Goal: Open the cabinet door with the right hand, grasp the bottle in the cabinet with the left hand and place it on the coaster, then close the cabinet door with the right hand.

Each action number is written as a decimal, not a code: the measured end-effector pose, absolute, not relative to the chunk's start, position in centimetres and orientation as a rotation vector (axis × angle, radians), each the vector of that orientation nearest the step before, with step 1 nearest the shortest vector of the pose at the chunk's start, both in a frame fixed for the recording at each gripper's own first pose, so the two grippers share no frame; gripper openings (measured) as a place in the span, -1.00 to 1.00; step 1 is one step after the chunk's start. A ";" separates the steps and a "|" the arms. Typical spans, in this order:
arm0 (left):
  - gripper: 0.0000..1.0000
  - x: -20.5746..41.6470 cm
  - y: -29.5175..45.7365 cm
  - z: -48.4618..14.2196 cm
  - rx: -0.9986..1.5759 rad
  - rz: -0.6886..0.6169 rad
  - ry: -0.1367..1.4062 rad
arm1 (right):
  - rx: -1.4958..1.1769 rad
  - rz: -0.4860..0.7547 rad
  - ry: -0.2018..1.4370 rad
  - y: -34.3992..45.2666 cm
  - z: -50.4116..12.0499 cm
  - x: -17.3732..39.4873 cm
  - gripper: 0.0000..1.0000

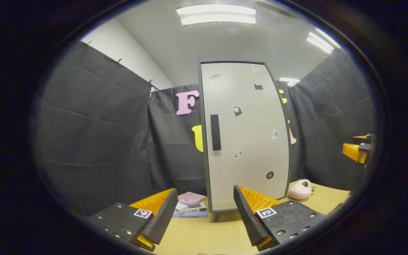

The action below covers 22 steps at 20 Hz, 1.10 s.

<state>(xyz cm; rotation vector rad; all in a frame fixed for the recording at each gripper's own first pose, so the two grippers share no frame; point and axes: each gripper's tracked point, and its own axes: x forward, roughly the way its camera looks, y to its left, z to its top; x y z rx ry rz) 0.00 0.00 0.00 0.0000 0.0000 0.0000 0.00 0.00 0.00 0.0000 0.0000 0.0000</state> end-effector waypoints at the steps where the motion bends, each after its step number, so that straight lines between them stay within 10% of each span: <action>1: 0.81 -0.1 0.1 0.0 0.001 0.006 0.002 | 0.007 0.001 0.005 0.0 -0.2 0.1 0.92; 22: 0.81 -2.6 2.7 0.8 0.034 0.081 -0.023 | 0.057 0.073 -0.014 3.4 1.5 2.7 0.92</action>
